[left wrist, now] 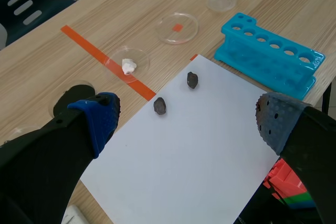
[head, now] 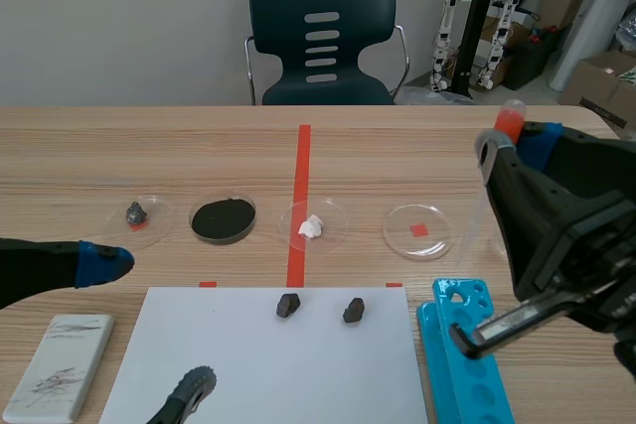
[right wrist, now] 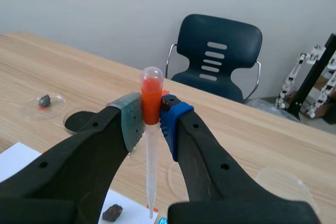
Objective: Squeeze the dropper onto the mineral
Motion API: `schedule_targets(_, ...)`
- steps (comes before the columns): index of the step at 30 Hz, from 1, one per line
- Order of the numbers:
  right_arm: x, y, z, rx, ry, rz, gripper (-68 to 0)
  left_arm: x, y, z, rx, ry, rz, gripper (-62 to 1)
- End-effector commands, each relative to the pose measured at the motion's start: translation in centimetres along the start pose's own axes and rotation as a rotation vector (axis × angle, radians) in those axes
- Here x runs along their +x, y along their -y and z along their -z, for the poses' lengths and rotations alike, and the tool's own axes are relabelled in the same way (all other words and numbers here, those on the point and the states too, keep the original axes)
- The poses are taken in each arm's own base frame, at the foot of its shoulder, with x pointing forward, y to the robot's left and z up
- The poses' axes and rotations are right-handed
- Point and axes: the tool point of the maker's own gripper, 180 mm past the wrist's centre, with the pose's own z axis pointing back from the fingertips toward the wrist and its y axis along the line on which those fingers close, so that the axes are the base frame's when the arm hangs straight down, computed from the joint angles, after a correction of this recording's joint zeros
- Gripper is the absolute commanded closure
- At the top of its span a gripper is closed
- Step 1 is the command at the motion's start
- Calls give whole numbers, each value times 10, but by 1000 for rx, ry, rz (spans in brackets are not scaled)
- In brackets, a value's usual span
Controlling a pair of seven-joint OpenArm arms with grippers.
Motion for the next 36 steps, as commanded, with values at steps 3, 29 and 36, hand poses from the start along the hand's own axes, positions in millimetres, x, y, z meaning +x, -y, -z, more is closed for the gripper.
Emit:
schedule_targets(3, 15, 7, 26, 62, 117, -23, -92, 5, -1, 0, 7, 23, -10, -542)
schedule_targets(29, -65, -56, 174, 277, 115, 92, -92, 5, -1, 0, 7, 22, -10, -542)
schedule_targets(36, -78, -48, 191, 216, 90, 84, -92, 5, -1, 0, 7, 22, -10, -542)
